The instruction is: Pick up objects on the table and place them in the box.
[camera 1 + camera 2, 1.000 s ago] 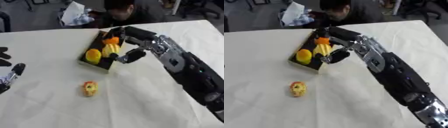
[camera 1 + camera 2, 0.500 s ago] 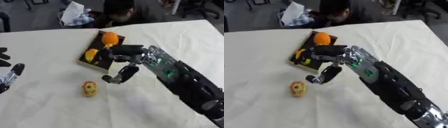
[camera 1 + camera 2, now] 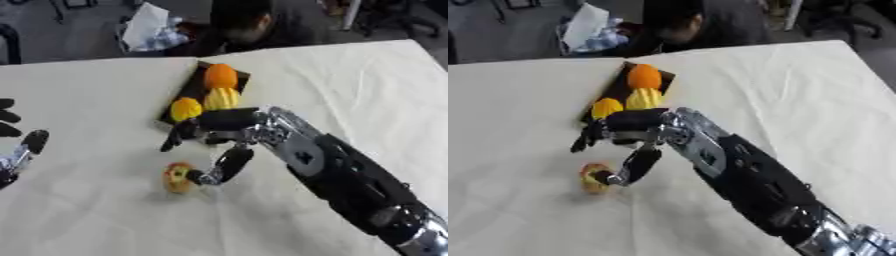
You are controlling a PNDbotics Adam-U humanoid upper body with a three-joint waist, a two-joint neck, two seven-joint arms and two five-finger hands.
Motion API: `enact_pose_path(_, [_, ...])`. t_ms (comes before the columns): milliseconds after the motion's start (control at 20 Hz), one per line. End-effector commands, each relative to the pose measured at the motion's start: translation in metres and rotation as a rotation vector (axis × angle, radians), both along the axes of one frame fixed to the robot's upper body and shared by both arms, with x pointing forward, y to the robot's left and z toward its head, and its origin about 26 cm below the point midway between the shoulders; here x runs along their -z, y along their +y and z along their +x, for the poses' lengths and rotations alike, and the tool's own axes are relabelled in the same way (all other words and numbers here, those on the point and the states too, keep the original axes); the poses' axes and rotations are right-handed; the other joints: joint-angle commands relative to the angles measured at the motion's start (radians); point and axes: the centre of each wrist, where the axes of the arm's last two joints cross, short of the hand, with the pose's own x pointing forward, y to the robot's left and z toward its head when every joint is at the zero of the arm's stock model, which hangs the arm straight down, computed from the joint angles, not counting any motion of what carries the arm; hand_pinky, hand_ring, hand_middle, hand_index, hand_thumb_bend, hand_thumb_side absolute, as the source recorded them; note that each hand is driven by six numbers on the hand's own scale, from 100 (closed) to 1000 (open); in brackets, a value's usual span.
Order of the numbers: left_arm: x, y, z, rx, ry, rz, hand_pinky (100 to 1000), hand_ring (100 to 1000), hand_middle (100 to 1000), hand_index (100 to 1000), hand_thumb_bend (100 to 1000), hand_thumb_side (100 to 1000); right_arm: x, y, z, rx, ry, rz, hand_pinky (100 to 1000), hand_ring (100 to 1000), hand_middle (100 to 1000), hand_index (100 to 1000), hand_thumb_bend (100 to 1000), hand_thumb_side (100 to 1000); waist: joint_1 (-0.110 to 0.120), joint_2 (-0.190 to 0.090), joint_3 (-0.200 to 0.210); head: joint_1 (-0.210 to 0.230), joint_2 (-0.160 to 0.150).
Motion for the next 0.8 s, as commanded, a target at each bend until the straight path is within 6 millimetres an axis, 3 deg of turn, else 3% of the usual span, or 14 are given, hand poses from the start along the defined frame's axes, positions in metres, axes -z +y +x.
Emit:
enact_pose_path(50, [-0.007,0.000,0.000,0.007,-0.023,0.011,689,569,589,787,528,433,0.000,-0.001,0.008,0.044,-0.022,-0.005,801,806,793,890,218,356,-0.002,-0.001,0.002,-0.003,-0.003])
enact_pose_path(400, [-0.007,-0.001,0.001,0.012,-0.022,0.011,690,569,589,787,525,434,0.020,-0.008,0.020,0.130,-0.021,-0.017,797,803,790,883,232,344,0.005,-0.001,0.002,-0.005,0.002])
enact_pose_path(800, [-0.006,-0.002,0.001,0.012,-0.019,0.008,690,569,589,787,524,435,0.040,-0.016,0.025,0.160,-0.013,-0.063,798,804,790,841,205,312,0.006,-0.001,0.001,0.028,0.040])
